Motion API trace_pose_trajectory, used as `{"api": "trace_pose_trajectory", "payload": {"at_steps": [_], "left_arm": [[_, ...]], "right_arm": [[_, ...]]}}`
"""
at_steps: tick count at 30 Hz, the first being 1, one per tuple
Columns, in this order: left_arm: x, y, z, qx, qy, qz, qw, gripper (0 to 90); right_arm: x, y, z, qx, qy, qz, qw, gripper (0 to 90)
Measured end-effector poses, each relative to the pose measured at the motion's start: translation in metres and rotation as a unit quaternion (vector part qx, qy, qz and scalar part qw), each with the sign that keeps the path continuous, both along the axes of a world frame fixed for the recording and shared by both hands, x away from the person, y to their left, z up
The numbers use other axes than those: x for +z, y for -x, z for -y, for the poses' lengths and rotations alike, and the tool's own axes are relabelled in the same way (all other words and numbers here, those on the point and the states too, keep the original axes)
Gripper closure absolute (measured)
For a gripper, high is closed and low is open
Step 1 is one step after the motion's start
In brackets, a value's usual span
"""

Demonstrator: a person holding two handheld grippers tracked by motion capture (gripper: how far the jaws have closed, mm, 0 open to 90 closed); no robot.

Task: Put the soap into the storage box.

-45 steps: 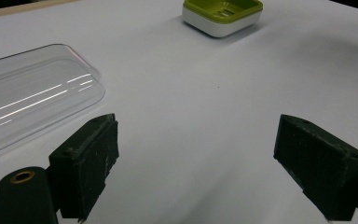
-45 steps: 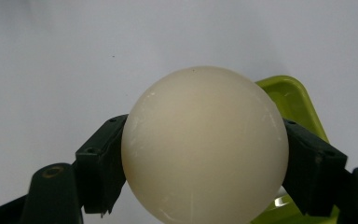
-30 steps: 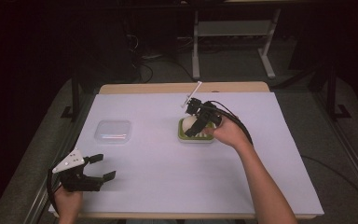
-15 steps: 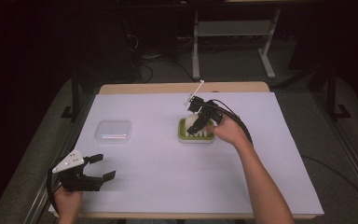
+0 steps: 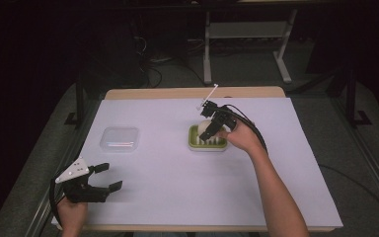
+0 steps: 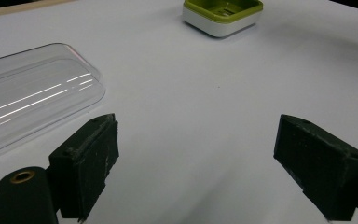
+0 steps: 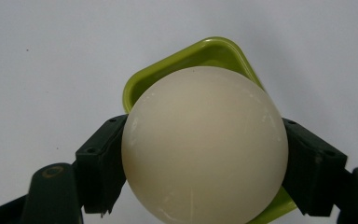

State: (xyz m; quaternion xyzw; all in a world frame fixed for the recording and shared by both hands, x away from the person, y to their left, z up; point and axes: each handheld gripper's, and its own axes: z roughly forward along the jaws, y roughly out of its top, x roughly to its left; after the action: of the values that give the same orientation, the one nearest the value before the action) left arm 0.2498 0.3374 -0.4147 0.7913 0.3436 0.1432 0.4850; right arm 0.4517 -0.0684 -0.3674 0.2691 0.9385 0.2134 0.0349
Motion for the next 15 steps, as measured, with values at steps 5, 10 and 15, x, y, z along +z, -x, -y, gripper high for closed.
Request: {"api": "trace_pose_trajectory", "payload": {"at_steps": [5, 10, 15], "left_arm": [[0.0, 0.0, 0.0, -0.001, 0.0, 0.0, 1.0, 13.2], [0.0, 0.0, 0.0, 0.0, 0.001, 0.0, 1.0, 13.2], [0.0, 0.0, 0.0, 0.0, 0.001, 0.0, 1.0, 13.2]], "right_arm": [[-0.004, -0.003, 0.001, -0.007, 0.001, -0.003, 1.0, 23.6], [-0.008, -0.006, 0.0, -0.011, 0.005, -0.008, 0.9999, 23.6], [-0.011, -0.009, 0.0, -0.012, 0.007, -0.01, 0.9998, 23.6]]}}
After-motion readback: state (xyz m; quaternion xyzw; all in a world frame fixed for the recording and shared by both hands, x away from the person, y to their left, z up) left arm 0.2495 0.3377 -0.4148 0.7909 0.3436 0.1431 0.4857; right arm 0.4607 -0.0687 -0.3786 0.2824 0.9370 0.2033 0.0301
